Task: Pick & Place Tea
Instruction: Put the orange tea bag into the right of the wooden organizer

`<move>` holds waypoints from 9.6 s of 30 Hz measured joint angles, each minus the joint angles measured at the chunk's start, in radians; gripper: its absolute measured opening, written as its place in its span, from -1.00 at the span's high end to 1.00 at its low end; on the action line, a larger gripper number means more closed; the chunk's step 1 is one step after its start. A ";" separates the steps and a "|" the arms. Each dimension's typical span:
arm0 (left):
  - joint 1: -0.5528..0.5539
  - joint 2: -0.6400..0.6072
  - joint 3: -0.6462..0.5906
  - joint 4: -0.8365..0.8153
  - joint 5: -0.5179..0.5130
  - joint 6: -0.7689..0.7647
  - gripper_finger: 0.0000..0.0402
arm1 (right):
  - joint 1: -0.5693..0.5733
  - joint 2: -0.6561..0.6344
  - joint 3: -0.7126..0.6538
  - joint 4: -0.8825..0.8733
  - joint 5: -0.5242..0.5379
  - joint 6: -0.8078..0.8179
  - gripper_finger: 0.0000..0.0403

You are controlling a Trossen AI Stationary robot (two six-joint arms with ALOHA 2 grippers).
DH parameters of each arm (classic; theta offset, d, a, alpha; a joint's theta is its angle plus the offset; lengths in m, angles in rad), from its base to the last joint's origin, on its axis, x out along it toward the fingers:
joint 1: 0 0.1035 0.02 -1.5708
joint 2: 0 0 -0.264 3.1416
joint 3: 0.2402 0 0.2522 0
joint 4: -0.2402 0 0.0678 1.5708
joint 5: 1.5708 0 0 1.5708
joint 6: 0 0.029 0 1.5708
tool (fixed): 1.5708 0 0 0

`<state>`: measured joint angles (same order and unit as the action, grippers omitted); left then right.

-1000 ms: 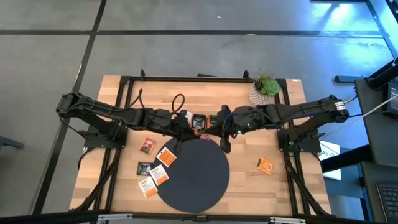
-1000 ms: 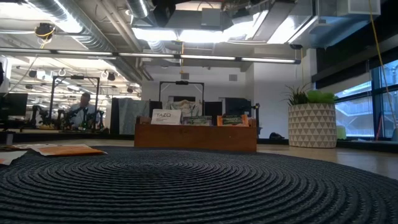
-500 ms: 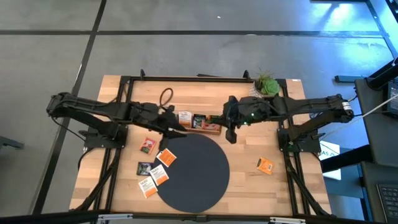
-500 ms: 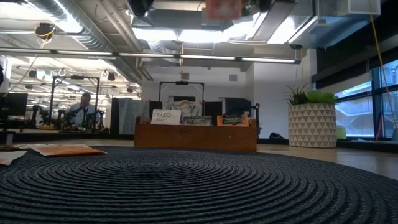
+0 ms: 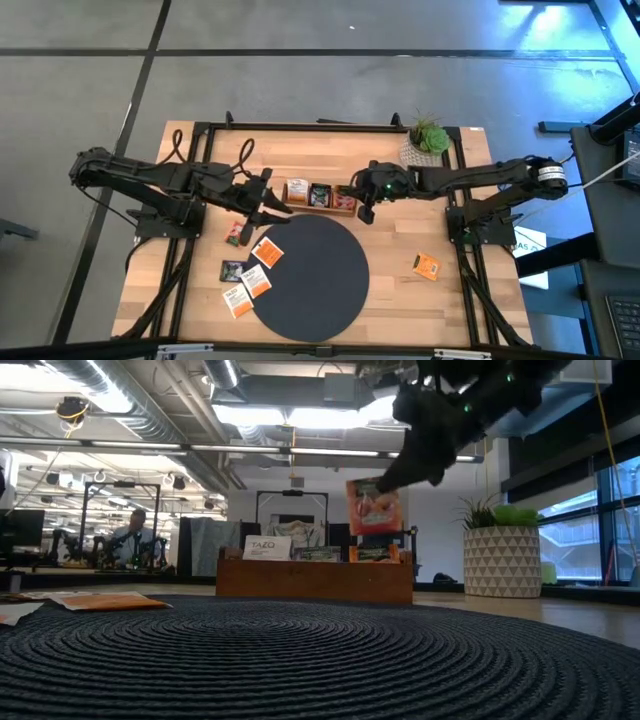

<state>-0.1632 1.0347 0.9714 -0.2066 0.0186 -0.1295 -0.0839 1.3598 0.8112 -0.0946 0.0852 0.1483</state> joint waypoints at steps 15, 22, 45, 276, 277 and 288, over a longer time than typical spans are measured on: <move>0.010 0.002 -0.002 0.007 -0.004 0.020 0.49 | -0.039 0.007 -0.154 0.222 -0.008 -0.025 0.96; 0.010 0.002 -0.002 0.008 -0.004 0.020 0.51 | -0.039 0.061 -0.169 0.264 -0.009 -0.026 0.96; 0.009 0.002 -0.002 -0.001 -0.004 0.012 0.51 | -0.039 0.082 -0.088 0.127 -0.008 -0.024 0.50; -0.205 0.636 0.562 0.152 -0.484 0.872 0.38 | 0.655 -0.355 -0.449 0.960 0.194 1.079 0.86; -0.204 0.644 0.562 0.156 -0.501 0.926 0.38 | 0.655 -0.352 -0.438 0.960 0.200 1.075 0.88; -0.223 0.680 0.562 0.150 -0.570 1.252 0.38 | 0.636 -0.276 -0.358 0.957 0.201 1.079 0.82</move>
<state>-0.3865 1.7145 1.5337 -0.0563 -0.5516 1.1220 0.5518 1.0842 0.4529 0.8625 0.2864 1.2271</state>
